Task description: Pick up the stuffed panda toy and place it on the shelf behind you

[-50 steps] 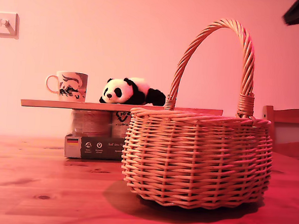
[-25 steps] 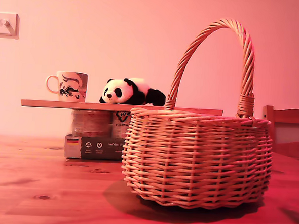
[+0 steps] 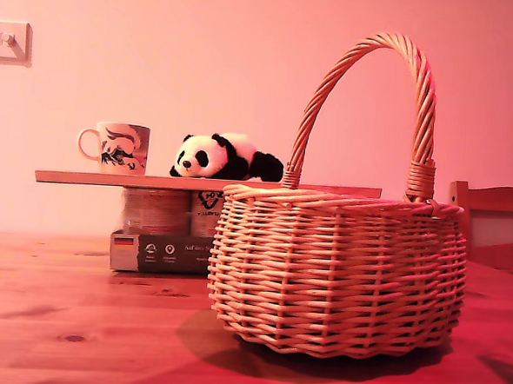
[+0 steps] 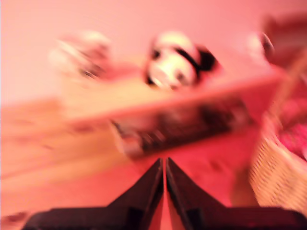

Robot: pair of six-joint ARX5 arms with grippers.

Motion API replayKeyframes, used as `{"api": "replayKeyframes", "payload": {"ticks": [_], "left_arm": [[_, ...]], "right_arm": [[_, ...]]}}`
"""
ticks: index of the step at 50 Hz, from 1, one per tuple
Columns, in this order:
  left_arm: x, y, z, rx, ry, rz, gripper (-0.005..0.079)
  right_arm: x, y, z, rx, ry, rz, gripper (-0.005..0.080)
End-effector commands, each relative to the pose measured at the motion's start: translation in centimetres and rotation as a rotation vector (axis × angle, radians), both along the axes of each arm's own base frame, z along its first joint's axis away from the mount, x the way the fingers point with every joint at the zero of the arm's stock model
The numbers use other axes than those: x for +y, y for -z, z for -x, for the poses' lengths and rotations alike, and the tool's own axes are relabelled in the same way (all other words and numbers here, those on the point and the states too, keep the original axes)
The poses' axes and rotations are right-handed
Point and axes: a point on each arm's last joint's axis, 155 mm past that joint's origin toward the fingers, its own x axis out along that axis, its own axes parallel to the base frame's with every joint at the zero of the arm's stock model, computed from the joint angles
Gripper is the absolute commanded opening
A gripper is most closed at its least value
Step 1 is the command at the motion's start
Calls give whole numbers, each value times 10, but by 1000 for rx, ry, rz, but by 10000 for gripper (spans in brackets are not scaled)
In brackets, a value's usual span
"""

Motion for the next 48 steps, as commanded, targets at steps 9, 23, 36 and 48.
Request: {"api": "replayKeyframes", "payload": {"ticks": [9,23,36,48], "left_arm": [[14,21,1,-4,-70,61,-21],[-1,4,6,-100,22,81,-21],[-13,-4,10,-127,87,93,-21],[-12,-11,10,-152,87,107,-21]], "right_arm": [[9,11,4,14,-53,10,-13],[12,17,7,39,-78,16,-13],[11,33,11,103,-76,31,-13],[9,58,19,205,-76,51,-13]]}}
